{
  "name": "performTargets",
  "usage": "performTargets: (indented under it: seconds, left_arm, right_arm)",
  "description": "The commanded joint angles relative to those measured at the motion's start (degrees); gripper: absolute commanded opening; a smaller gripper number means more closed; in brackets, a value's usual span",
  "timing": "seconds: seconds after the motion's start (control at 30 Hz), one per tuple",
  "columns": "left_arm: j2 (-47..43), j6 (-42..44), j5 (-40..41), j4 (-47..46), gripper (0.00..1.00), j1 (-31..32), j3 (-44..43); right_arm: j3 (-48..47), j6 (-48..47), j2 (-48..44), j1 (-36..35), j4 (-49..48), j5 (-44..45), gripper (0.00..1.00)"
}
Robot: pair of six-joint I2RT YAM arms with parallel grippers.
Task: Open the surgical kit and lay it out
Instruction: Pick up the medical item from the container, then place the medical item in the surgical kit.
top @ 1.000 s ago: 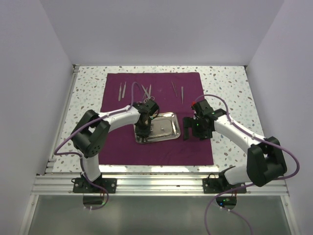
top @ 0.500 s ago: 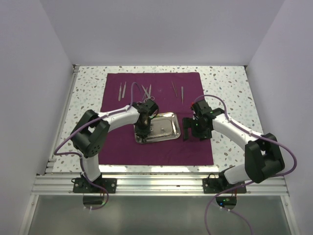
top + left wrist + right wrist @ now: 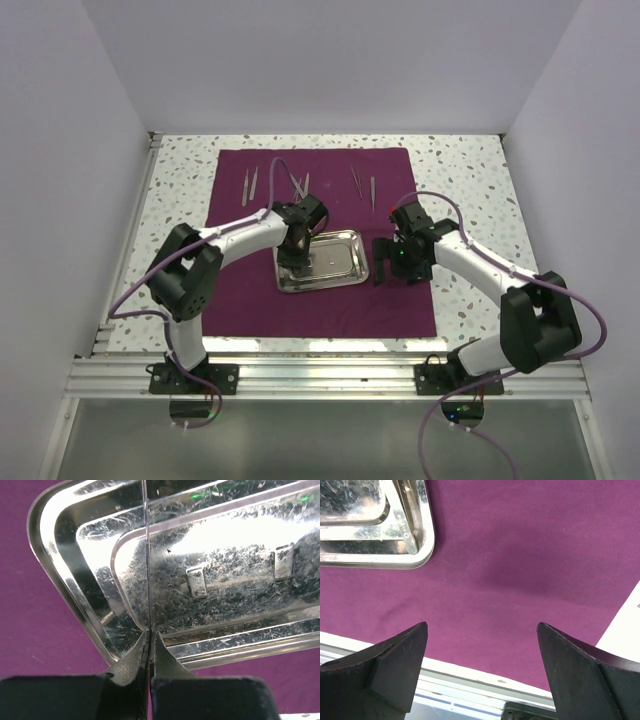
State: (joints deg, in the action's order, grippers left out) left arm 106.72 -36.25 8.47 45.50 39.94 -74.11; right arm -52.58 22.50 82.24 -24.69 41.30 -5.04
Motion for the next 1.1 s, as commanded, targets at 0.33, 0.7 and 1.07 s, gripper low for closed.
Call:
performTargets:
  seconds: [0.33, 0.7, 1.07]
  left_arm:
    - [2.9, 9.3, 12.5, 8.8, 0.0, -5.4, -22.9]
    - [16.8, 21.7, 13.9, 1.3, 0.0, -18.6, -40.0]
    - [28.9, 23.8, 17.5, -0.9, 0.0, -22.9, -44.4]
  right_arm:
    - [-1.8, 1.2, -1.6, 0.3, 0.6, 2.7, 0.94]
    - [-3.0, 2.0, -2.7, 0.3, 3.3, 4.9, 0.95]
    - [-7.6, 3.4, -1.4, 0.3, 5.5, 5.9, 0.95]
